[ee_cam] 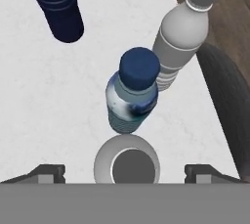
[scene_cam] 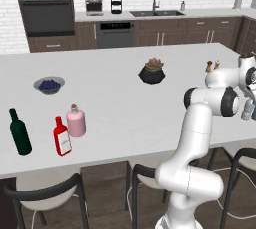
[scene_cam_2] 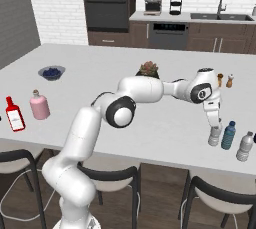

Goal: Move the plastic bottles in the middle to the plastics group, and the glass bottles in the middle to the glass group.

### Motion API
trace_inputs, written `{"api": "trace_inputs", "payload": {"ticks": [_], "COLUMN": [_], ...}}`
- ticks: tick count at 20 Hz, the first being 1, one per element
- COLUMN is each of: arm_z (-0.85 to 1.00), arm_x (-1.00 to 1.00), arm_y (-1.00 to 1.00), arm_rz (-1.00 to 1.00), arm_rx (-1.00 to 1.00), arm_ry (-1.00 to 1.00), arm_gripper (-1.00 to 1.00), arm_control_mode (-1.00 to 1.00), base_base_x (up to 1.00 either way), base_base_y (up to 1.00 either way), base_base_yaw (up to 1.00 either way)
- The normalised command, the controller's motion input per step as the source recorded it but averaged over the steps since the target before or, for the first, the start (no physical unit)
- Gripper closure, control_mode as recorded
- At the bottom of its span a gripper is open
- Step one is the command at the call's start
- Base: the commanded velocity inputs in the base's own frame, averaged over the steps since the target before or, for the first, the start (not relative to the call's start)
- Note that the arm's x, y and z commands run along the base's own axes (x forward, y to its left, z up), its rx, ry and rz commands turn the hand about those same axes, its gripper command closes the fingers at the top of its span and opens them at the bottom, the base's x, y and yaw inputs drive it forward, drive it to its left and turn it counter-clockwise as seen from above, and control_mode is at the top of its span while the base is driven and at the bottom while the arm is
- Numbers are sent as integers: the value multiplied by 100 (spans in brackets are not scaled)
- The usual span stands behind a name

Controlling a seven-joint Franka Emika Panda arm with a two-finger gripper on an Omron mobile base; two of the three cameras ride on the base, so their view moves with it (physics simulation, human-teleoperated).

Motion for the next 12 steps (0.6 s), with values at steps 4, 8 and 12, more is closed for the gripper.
{"api": "trace_inputs", "payload": {"ticks": [4,8,12], "arm_z": [40,83,29], "arm_x": [-6,-27,-28], "arm_y": [0,12,43], "arm_rz": [0,0,3], "arm_rx": [-1,-6,-2], "arm_ry": [0,0,-3], "arm_gripper": [-100,-100,-100], "arm_control_mode": [-100,-100,-100], "base_base_x": [0,0,0], "base_base_y": [0,0,0], "base_base_yaw": [0,0,0]}}
